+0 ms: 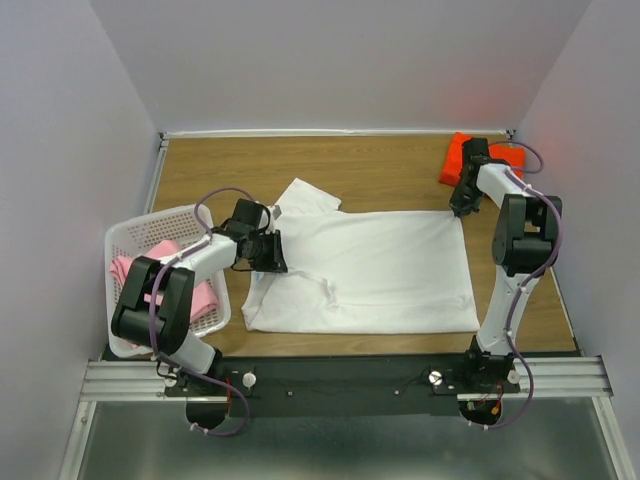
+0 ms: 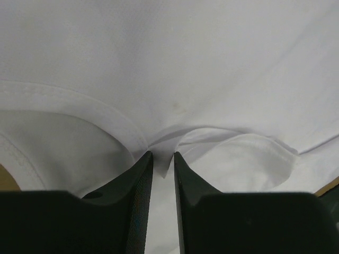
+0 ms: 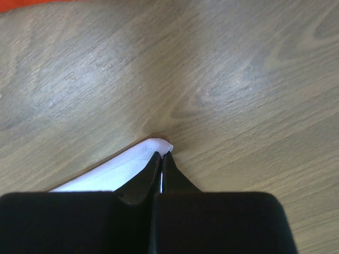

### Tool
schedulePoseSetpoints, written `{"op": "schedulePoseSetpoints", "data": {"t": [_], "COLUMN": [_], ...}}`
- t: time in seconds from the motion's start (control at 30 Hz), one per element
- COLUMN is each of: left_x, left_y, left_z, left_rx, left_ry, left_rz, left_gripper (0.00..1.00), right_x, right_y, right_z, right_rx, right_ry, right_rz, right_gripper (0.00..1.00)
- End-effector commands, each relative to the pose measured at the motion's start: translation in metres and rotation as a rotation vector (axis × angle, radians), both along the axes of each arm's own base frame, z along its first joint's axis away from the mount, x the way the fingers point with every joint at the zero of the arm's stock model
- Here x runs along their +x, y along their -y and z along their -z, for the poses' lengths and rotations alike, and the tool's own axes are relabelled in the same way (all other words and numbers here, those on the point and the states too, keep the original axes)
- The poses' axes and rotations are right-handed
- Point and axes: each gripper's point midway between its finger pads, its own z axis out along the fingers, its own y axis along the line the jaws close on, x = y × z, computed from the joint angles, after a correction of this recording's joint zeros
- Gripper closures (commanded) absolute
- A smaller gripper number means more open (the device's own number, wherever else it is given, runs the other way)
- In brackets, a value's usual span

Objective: Fold and stack the t-shirts
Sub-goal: Fold the tshirt

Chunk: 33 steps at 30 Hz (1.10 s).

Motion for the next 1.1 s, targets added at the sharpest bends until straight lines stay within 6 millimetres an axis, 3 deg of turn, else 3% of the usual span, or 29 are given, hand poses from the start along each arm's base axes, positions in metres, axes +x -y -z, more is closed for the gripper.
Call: {"op": "schedulePoseSetpoints", "data": {"t": [0.0,0.07,0.1,0.17,0.2,0.23,0.27,0.33,0.43,0.47,0.5,0.53,0.57,0.6,0.67,0.7,0.83,1.07], "left_x": [0.012,0.036,0.062,0.089,0.116,0.130,0.154,0.177,0.216,0.224,0.237,0.243,0.248,0.259,0.267,0.274,0.291,0.300], "left_y": [0.005,0.001,0.003,0.004,0.008,0.005,0.009,0.011,0.015,0.015,0.017,0.017,0.017,0.019,0.022,0.025,0.021,0.020], "left_z": [-0.031,-0.045,-0.059,-0.071,-0.080,-0.068,-0.086,-0.089,-0.086,-0.071,-0.078,-0.074,-0.057,-0.063,-0.048,-0.055,-0.046,-0.031], "left_rx": [-0.016,0.018,0.031,0.049,0.052,0.087,0.083,0.097,0.123,0.139,0.135,0.145,0.159,0.155,0.162,0.154,0.185,0.208], "left_ry": [0.031,0.086,0.130,0.172,0.203,0.190,0.245,0.270,0.302,0.285,0.313,0.318,0.296,0.317,0.299,0.319,0.334,0.327], "left_rz": [-0.024,-0.047,-0.064,-0.077,-0.085,-0.096,-0.106,-0.119,-0.151,-0.152,-0.160,-0.167,-0.168,-0.171,-0.167,-0.170,-0.207,-0.214], "left_gripper": [0.69,0.68,0.68,0.68,0.67,0.67,0.67,0.67,0.66,0.66,0.65,0.64,0.64,0.63,0.62,0.61,0.60,0.56], "right_x": [0.003,0.004,0.005,0.003,0.003,0.001,-0.003,-0.007,-0.014,-0.015,-0.016,-0.017,-0.018,-0.017,-0.018,-0.017,-0.018,-0.022], "right_y": [0.011,0.010,0.008,0.005,0.001,-0.001,-0.004,-0.006,-0.010,-0.011,-0.012,-0.013,-0.013,-0.015,-0.016,-0.017,-0.019,-0.022], "right_z": [-0.002,-0.004,-0.006,-0.008,-0.008,-0.008,-0.005,-0.004,0.002,0.004,0.005,0.006,0.006,0.006,0.007,0.005,0.005,0.008], "right_rx": [-0.041,-0.033,-0.024,-0.009,0.008,0.018,0.034,0.043,0.064,0.068,0.075,0.080,0.083,0.091,0.097,0.101,0.115,0.126], "right_ry": [-0.023,-0.017,-0.013,-0.010,-0.008,-0.010,-0.020,-0.027,-0.045,-0.049,-0.050,-0.052,-0.052,-0.048,-0.049,-0.044,-0.043,-0.051], "right_rz": [-0.018,-0.027,-0.037,-0.045,-0.055,-0.062,-0.071,-0.074,-0.079,-0.079,-0.079,-0.079,-0.080,-0.082,-0.086,-0.088,-0.090,-0.093], "right_gripper": [0.96,0.96,0.96,0.96,0.96,0.96,0.96,0.96,0.96,0.96,0.96,0.96,0.96,0.97,0.96,0.96,0.97,0.96]}}
